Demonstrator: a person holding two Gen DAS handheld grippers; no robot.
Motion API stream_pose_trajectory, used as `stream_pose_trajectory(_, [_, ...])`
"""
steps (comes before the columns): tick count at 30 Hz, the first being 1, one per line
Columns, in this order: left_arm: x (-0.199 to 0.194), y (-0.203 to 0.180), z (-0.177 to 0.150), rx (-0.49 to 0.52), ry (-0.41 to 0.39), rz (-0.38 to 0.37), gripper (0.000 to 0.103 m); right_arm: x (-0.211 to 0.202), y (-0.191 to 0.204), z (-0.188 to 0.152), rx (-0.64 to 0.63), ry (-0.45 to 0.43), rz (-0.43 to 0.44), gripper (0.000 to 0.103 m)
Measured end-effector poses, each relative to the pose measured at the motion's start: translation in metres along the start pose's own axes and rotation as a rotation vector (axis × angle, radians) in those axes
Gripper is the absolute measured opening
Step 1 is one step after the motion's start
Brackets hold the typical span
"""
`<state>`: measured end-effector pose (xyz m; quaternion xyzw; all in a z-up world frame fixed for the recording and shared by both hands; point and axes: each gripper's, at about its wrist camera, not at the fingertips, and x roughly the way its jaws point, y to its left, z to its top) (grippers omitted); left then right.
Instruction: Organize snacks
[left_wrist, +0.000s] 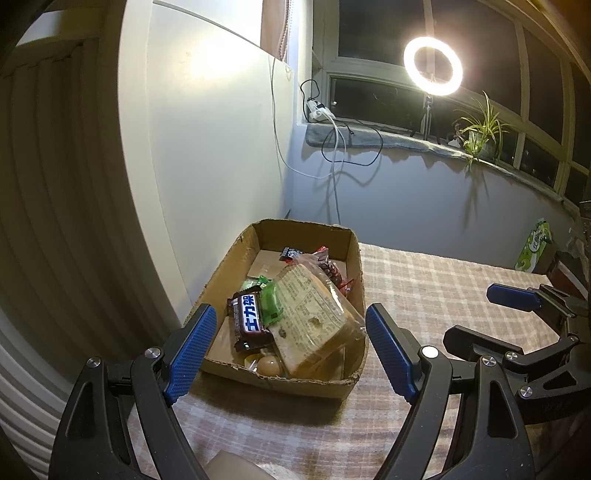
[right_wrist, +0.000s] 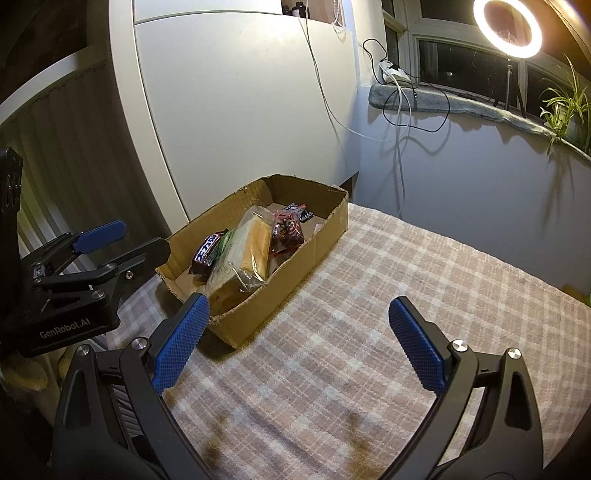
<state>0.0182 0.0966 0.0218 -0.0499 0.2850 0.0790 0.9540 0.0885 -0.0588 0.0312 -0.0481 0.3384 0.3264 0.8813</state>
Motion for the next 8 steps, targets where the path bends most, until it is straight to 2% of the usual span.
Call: stream_pose_trajectory(8, [0.0002,-0.0023,-0.0019,0.008,-0.003,-0.001,0.083,0.0,-0.006,-0.0033,0.015,0.007,0.006,0.1])
